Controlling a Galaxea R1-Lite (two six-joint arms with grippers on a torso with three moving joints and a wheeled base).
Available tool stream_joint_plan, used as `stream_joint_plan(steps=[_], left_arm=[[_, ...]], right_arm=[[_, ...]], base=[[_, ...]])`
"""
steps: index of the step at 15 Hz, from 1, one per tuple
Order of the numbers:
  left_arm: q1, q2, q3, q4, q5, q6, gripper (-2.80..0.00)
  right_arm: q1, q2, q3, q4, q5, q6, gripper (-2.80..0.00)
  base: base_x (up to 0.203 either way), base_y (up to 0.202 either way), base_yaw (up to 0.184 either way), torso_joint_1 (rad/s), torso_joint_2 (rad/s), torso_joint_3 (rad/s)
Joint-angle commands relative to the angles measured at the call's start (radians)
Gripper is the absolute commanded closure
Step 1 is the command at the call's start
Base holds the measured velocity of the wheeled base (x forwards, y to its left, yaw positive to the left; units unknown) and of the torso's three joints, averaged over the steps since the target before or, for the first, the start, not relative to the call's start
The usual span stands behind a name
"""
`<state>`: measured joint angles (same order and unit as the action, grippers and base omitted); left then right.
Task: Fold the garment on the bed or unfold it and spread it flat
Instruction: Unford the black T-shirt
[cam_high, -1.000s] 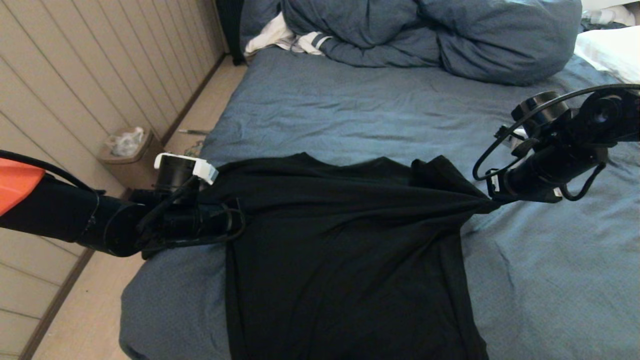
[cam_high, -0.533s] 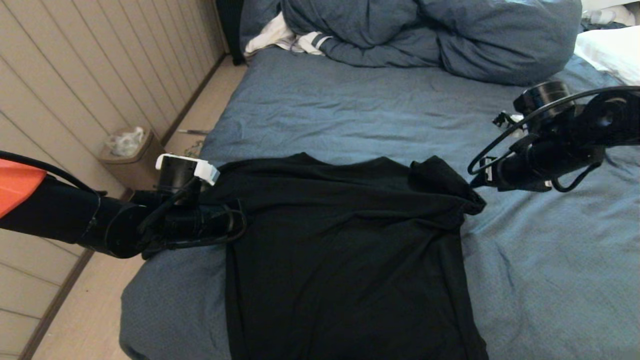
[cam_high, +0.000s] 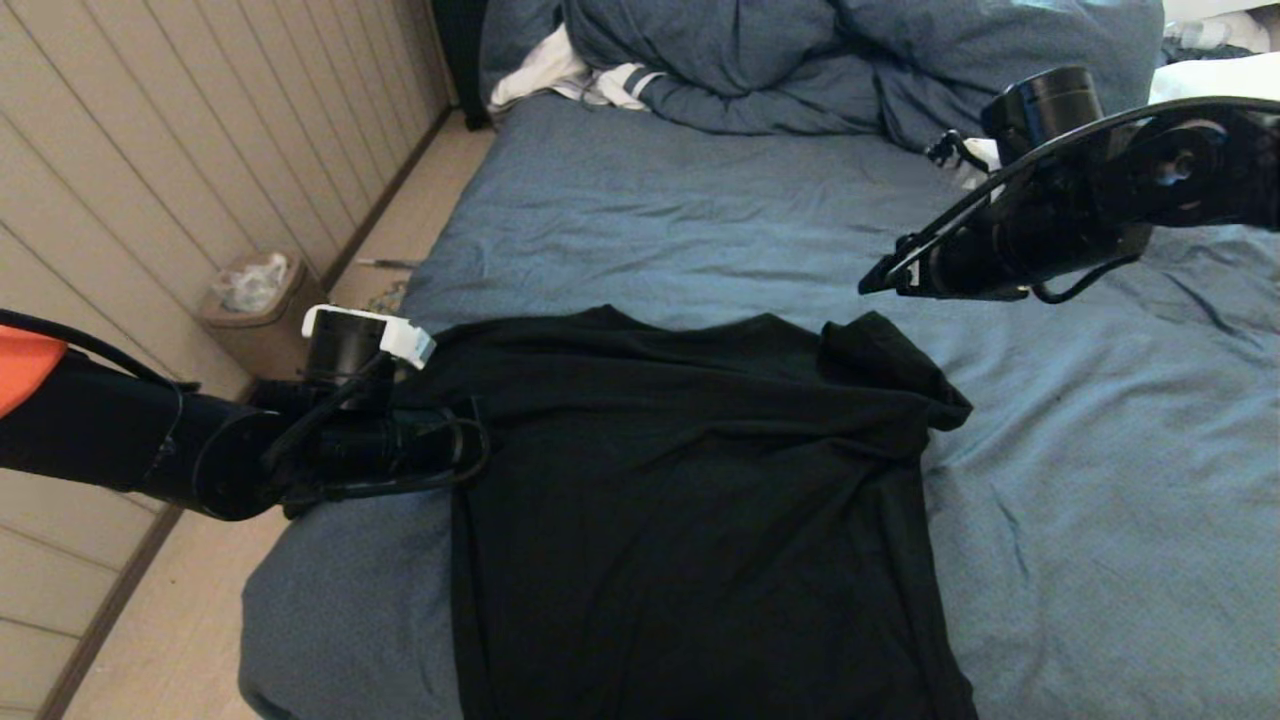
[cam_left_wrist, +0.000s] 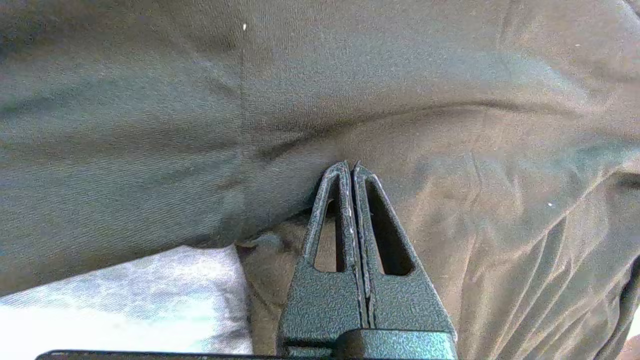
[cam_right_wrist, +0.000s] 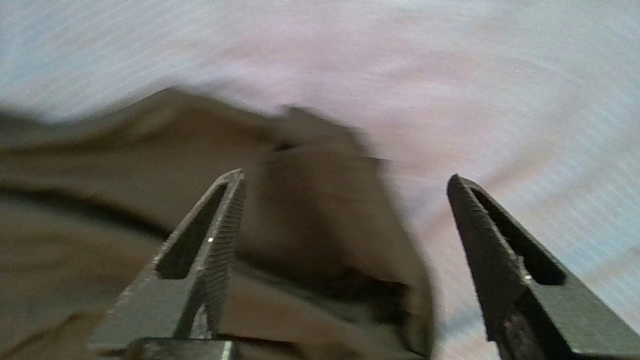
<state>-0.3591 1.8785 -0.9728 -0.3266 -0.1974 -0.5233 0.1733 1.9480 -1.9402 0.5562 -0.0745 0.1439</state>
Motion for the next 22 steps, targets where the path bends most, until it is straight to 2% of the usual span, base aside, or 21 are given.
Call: stream_joint_plan(steps=[1,5,8,10,11,17,22], left_arm=[[-0.002,-0.007,0.008,-0.005,-0.003,-0.001,0.00],[-0.047,0.001,0.028,-0.017,0.001,-0.009,0.00],[-0.065,0.027,0.031,-0.017,0.001,-0.009,0.00],[-0.064,0.042,0.028,-0.017,0.001,-0.010,0.00],[-0.066,0.046,0.027,-0.019,0.001,-0.010,0.00],[-0.066,0.054,0.037,-0.055,0.004,-0.009,0.00],[-0.067,0.053,0.039,-0.055,0.004,-0.010,0.00]], right_arm=[[0.009,0.045,0.003,0.001,0.000,-0.038,-2.80],[0.008,0.120,0.004,-0.044,0.020,-0.116,-2.80],[0.006,0.133,0.032,-0.060,0.078,-0.124,-2.80],[0.003,0.175,0.033,-0.104,0.082,-0.124,-2.80],[0.003,0.182,0.035,-0.124,0.082,-0.122,0.00],[-0.019,0.122,0.035,-0.123,0.083,-0.116,0.00],[-0.152,0.063,0.038,-0.124,0.089,-0.114,0.00]], base=[[0.000,0.000,0.000,0.000,0.00,0.000],[0.000,0.000,0.000,0.000,0.00,0.000],[0.000,0.000,0.000,0.000,0.00,0.000],[0.000,0.000,0.000,0.000,0.00,0.000],[0.000,0.000,0.000,0.000,0.00,0.000],[0.000,0.000,0.000,0.000,0.00,0.000],[0.000,0.000,0.000,0.000,0.00,0.000]])
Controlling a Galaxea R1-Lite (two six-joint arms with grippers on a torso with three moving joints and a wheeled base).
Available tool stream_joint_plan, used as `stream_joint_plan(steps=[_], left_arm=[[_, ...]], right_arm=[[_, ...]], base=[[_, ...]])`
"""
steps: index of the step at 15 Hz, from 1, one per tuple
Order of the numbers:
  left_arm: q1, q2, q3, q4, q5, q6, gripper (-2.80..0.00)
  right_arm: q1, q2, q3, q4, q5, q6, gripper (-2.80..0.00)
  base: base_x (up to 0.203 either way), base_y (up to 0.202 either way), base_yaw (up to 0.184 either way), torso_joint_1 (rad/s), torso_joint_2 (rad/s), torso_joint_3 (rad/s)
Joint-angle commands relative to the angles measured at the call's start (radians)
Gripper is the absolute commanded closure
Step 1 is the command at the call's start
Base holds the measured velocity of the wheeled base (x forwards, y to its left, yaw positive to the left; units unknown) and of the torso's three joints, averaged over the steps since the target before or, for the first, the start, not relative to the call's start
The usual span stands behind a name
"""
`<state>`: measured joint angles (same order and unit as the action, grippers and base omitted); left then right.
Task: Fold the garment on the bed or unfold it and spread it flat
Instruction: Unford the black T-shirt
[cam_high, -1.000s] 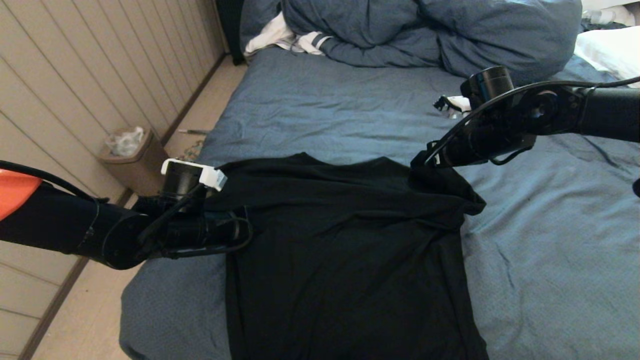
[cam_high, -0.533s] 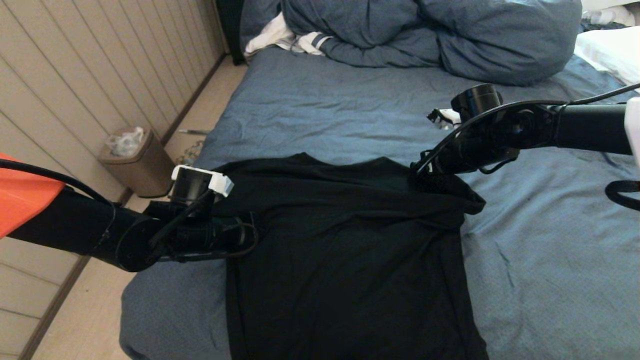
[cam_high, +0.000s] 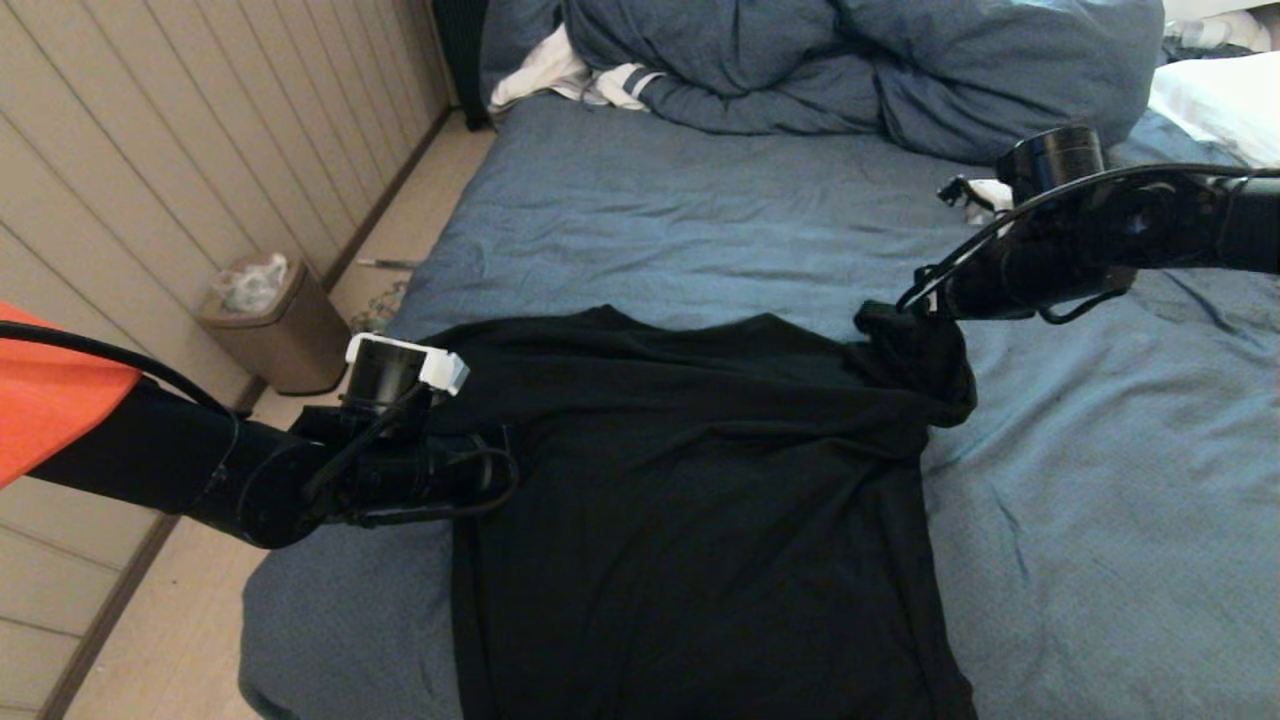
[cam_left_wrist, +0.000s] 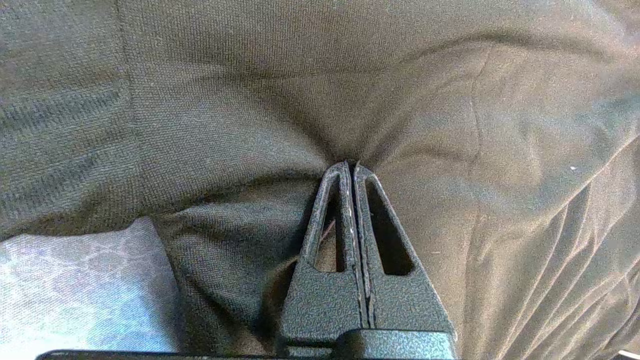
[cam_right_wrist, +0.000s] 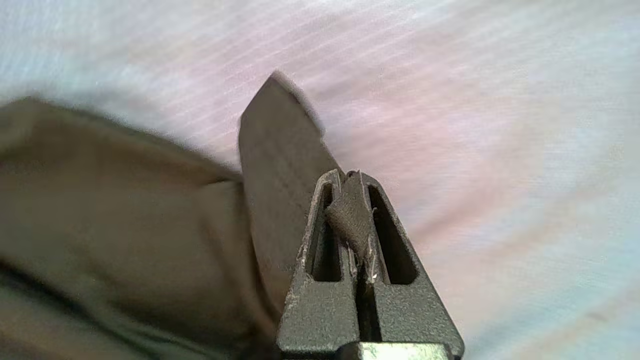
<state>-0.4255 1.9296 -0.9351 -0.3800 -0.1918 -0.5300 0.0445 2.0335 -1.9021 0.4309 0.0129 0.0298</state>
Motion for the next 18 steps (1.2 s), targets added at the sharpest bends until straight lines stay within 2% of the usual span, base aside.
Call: stream_joint_plan(steps=[1,6,9,14,18], left_arm=[[-0.002,0.002,0.001,-0.002,-0.002,-0.004,0.00],[-0.002,0.000,-0.005,-0.004,0.004,-0.024,0.00],[-0.004,0.003,-0.008,-0.009,0.035,-0.025,0.00],[-0.002,0.003,-0.010,-0.011,0.038,-0.036,0.00],[-0.003,0.004,-0.008,-0.011,0.038,-0.036,0.00]], right_arm=[[-0.047,-0.025,0.000,0.002,0.007,0.002,0.00],[-0.172,-0.055,0.022,0.000,0.019,0.063,0.00],[-0.229,-0.062,0.076,-0.046,0.023,0.082,0.00],[-0.274,-0.079,0.284,-0.258,0.021,0.092,0.00],[-0.302,-0.140,0.504,-0.380,0.032,0.095,0.00]], base=[[0.000,0.000,0.000,0.000,0.00,0.000],[0.000,0.000,0.000,0.000,0.00,0.000],[0.000,0.000,0.000,0.000,0.00,0.000],[0.000,0.000,0.000,0.000,0.00,0.000],[0.000,0.000,0.000,0.000,0.00,0.000]])
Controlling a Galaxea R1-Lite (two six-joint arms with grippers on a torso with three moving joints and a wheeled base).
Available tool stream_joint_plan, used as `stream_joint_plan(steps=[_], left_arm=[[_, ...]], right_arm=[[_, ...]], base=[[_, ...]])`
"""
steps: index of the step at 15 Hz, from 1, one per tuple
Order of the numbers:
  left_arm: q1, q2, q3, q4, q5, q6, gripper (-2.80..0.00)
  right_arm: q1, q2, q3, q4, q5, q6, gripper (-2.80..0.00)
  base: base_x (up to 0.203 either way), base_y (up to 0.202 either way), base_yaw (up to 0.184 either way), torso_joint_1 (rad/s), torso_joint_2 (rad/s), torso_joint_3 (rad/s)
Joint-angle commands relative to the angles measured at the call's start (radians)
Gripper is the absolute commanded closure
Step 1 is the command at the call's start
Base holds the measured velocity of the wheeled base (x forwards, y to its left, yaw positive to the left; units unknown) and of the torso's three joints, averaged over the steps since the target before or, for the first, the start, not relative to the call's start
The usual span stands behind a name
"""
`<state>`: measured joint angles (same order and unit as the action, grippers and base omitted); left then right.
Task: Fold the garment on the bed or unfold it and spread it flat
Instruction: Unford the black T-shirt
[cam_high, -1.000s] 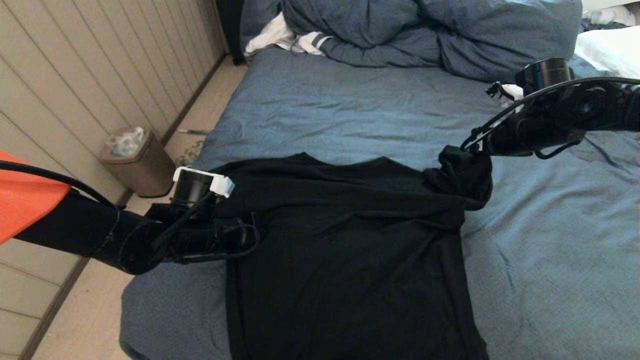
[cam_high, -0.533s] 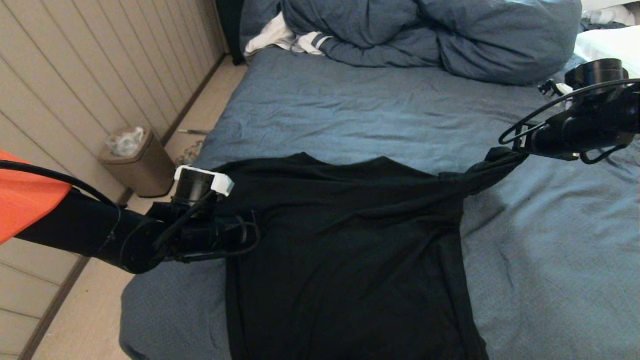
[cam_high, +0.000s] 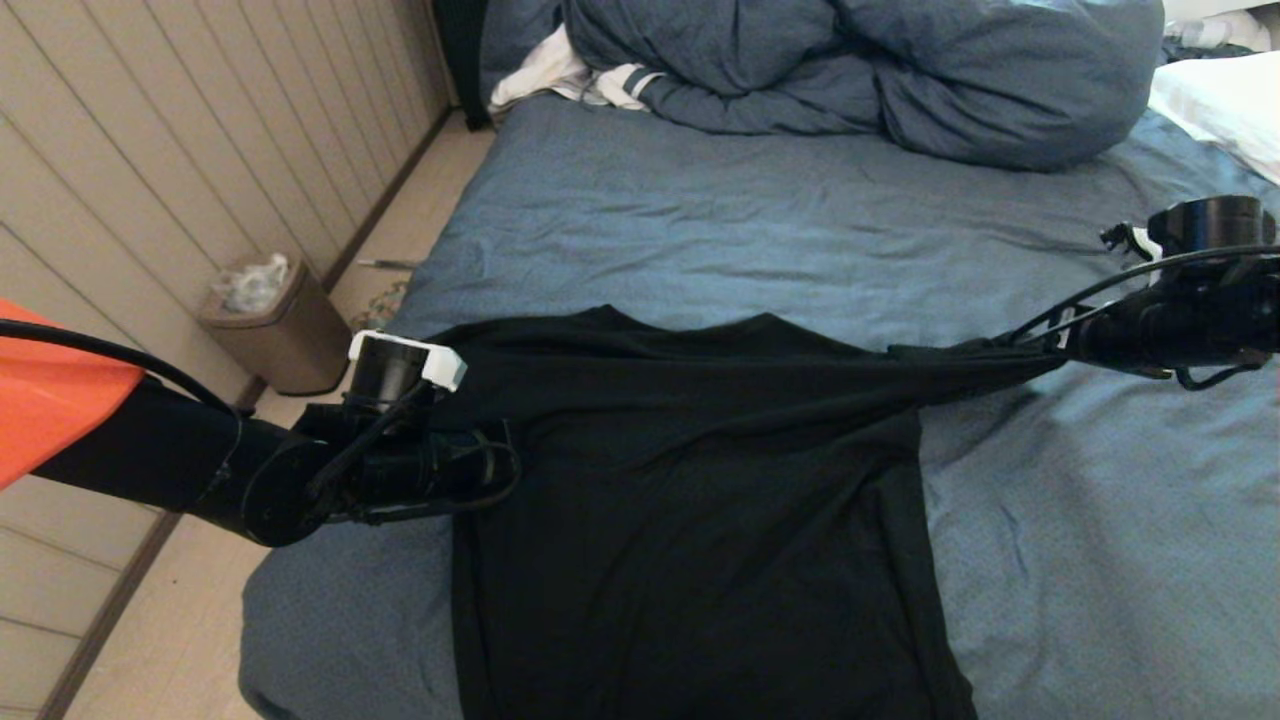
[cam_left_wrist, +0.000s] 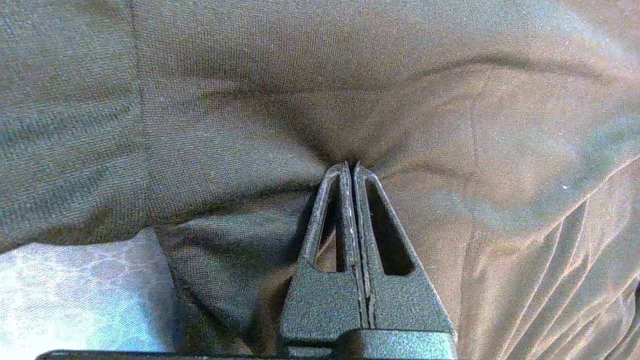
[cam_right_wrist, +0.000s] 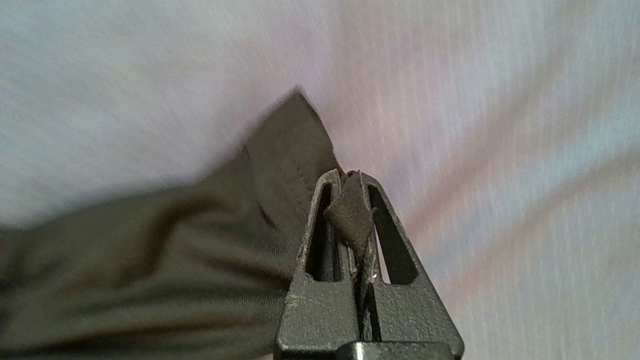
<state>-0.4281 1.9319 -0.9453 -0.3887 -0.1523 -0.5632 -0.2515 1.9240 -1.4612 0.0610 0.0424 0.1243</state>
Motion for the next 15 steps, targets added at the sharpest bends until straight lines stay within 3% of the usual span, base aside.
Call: stream_joint_plan(steps=[1,5,10,11,15], left_arm=[[-0.002,0.001,0.003,-0.002,-0.001,-0.004,0.00],[-0.017,0.001,0.010,-0.003,-0.001,-0.006,0.00],[-0.029,0.002,0.013,-0.002,-0.001,-0.007,0.00],[-0.029,0.002,0.013,-0.002,-0.001,-0.007,0.00],[-0.029,0.002,0.013,-0.003,-0.003,-0.009,0.00]], right_arm=[[-0.009,-0.048,0.126,-0.039,0.013,0.000,0.00],[-0.015,-0.074,0.307,-0.180,0.032,0.000,0.00],[-0.014,-0.070,0.309,-0.202,0.036,-0.001,0.00],[-0.016,-0.072,0.310,-0.202,0.046,-0.002,-2.80],[-0.056,-0.100,0.267,-0.202,0.105,-0.001,-2.80]], base=[[0.000,0.000,0.000,0.000,0.00,0.000],[0.000,0.000,0.000,0.000,0.00,0.000],[0.000,0.000,0.000,0.000,0.00,0.000],[0.000,0.000,0.000,0.000,0.00,0.000],[0.000,0.000,0.000,0.000,0.00,0.000]])
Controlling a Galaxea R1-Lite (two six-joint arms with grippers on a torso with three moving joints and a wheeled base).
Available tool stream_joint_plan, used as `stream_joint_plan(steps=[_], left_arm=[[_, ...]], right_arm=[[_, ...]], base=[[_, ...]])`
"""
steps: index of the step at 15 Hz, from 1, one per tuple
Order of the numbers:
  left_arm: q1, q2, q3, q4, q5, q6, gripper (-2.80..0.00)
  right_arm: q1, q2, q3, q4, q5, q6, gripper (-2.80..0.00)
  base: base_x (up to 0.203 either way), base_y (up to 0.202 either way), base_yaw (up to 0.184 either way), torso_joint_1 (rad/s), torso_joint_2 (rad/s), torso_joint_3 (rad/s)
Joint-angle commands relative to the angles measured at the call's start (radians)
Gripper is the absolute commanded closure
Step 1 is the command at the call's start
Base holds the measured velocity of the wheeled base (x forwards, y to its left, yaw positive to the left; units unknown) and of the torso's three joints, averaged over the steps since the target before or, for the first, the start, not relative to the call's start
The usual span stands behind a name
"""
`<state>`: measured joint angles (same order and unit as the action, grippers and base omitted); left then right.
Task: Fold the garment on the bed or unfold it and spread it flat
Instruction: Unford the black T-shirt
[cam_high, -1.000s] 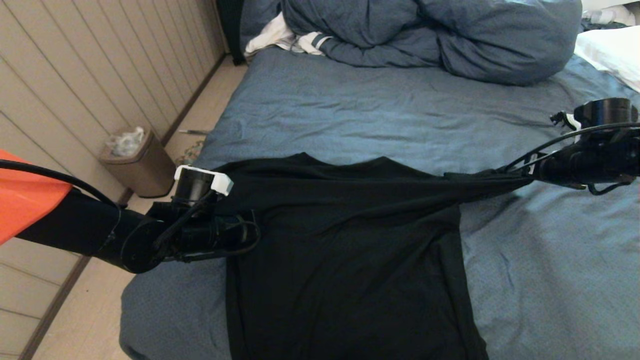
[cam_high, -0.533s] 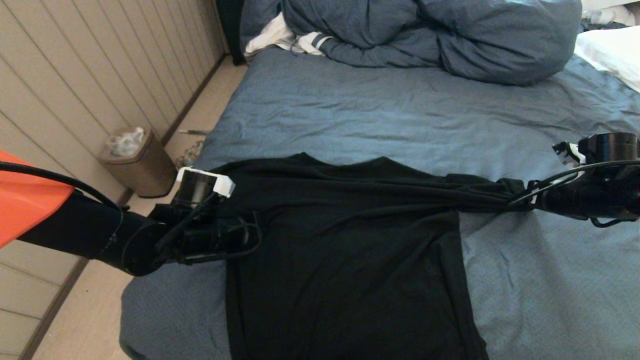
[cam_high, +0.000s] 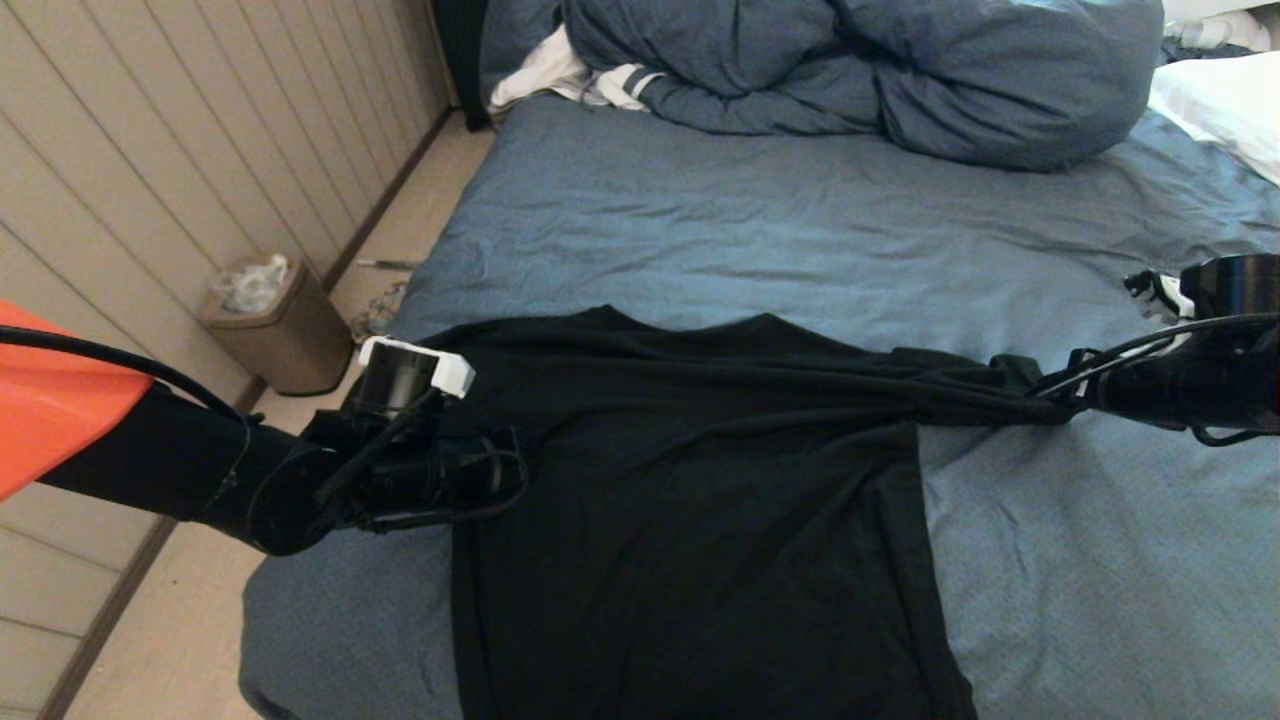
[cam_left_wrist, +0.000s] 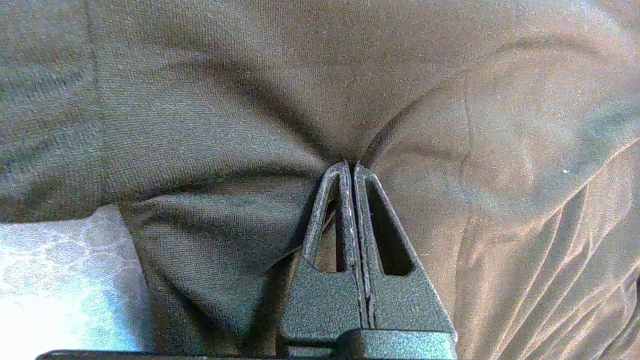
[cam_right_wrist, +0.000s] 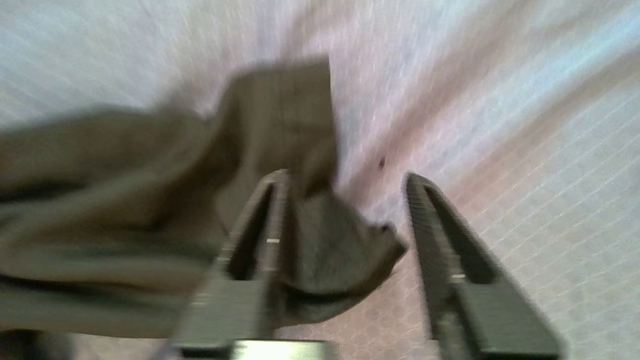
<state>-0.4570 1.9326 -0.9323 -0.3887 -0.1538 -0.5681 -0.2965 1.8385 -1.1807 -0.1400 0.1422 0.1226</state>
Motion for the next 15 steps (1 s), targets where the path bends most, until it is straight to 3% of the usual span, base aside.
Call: stream_joint_plan(steps=[1,7,8,15], left_arm=[[0.000,0.002,0.000,-0.003,-0.001,-0.003,0.00],[0.038,-0.021,-0.080,-0.033,0.030,0.008,0.00],[0.049,-0.020,-0.125,-0.027,0.037,0.011,0.00],[0.098,0.046,-0.549,0.272,0.042,0.044,0.00]], right_arm=[[-0.021,-0.027,-0.036,0.001,0.013,0.001,-2.80],[0.025,-0.048,-0.168,0.031,0.015,0.024,-2.80],[0.059,-0.038,-0.193,0.052,0.015,0.026,0.00],[0.255,0.105,-0.454,0.188,0.012,0.073,0.00]], base=[[0.000,0.000,0.000,0.000,0.00,0.000],[0.000,0.000,0.000,0.000,0.00,0.000],[0.000,0.000,0.000,0.000,0.00,0.000],[0.000,0.000,0.000,0.000,0.00,0.000]])
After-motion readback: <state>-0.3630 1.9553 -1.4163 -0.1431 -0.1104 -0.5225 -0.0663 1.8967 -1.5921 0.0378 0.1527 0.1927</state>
